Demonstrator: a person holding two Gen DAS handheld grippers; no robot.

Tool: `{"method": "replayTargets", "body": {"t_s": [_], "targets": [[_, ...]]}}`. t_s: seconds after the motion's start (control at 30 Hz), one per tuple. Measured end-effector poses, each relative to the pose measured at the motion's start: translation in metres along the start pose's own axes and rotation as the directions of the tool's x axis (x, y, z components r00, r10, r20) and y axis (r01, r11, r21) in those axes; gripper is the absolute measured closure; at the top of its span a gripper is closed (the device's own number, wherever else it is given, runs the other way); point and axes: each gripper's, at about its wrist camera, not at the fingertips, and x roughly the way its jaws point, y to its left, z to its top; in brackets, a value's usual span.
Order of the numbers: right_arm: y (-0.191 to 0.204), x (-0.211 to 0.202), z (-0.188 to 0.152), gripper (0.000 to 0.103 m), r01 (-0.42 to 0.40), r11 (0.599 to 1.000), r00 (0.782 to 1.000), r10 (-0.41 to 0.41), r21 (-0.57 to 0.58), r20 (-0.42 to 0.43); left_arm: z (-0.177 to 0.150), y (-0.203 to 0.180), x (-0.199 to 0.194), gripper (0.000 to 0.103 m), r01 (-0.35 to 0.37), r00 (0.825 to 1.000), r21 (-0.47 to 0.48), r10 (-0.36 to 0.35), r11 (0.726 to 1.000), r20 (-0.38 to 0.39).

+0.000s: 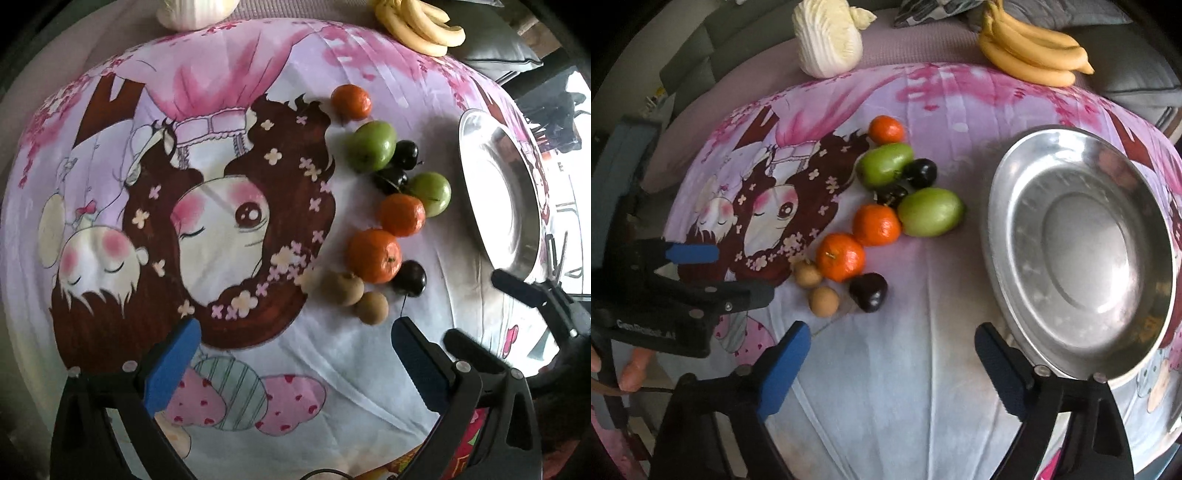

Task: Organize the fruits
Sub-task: 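Grasp a brown longan with the left tool while the right tool grasps a dark plum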

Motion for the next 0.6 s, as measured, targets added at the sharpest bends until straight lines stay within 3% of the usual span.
{"method": "replayTargets", "body": {"t_s": [0.1,0.23,0.3,0.6], "targets": [[0.004,0.010,0.001,0.021,-0.030,1.000,0.999,0.030,0.006,0.014,0.009,0.003,0.008,0.020,0.044,0.999,-0.013,-0.044,0.999,-0.019],[0.008,0.022,0.003,0.029,-0.024,1.000,0.999,0.024,0.012,0.025,0.020,0.001,0.024,0.028,0.076,0.996,-0.024,-0.077,0.997,-0.052],[0.009,0.028,0.004,0.038,-0.039,0.999,0.999,0.039,0.018,0.021,0.023,0.000,0.032,0.038,0.097,0.993,-0.021,-0.098,0.995,-0.070],[0.006,0.045,0.007,0.054,-0.080,0.994,0.997,0.079,0.072,0.015,0.036,-0.028,0.068,0.064,0.167,0.980,-0.001,-0.167,0.986,-0.108]]}}
